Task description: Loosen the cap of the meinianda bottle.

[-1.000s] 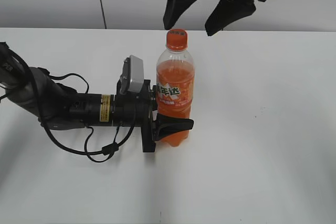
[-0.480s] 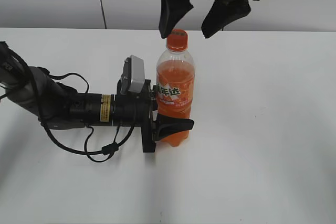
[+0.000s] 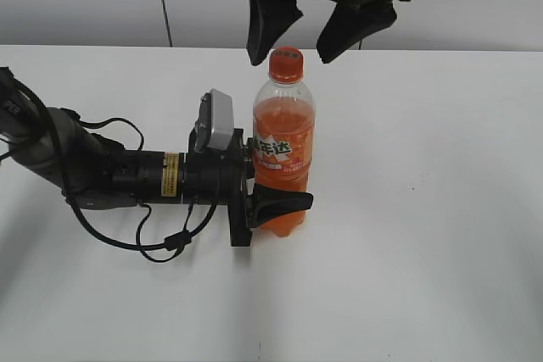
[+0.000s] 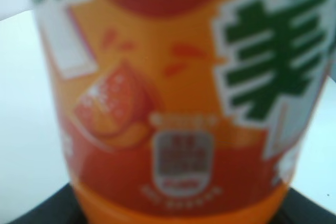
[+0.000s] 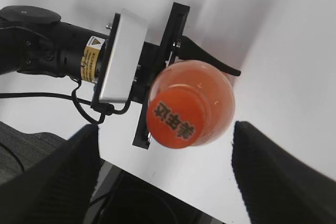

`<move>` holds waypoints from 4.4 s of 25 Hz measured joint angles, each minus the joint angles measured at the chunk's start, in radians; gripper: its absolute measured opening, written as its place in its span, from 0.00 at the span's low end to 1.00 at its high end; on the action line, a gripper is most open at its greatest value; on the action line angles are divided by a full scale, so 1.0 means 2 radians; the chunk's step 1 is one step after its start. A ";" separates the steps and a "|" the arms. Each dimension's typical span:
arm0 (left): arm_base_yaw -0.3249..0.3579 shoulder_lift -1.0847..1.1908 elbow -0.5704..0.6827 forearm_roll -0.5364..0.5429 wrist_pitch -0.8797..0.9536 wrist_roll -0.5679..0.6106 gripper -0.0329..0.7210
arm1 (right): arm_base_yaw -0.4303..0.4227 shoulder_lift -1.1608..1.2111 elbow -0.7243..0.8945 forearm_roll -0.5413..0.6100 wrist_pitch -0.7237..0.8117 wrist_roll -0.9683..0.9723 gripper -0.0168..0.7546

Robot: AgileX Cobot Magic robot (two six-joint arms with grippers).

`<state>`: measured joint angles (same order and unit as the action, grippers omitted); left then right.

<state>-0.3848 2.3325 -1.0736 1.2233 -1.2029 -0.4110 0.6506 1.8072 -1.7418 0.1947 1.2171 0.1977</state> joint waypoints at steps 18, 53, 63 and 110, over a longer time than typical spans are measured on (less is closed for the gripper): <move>0.000 0.000 0.000 0.000 0.001 0.000 0.57 | 0.002 0.042 -0.036 -0.011 0.000 0.001 0.69; 0.000 0.000 0.000 0.000 0.001 0.000 0.57 | 0.011 0.036 -0.028 -0.038 0.001 -0.008 0.67; 0.000 0.000 0.000 0.000 0.001 0.000 0.57 | 0.011 0.036 -0.015 -0.040 0.001 -0.013 0.64; 0.000 0.000 0.000 0.000 0.001 0.001 0.57 | 0.011 0.033 -0.030 -0.036 0.011 -0.412 0.37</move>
<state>-0.3848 2.3325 -1.0745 1.2233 -1.2009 -0.4099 0.6716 1.8735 -1.8028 0.1235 1.2388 -0.6255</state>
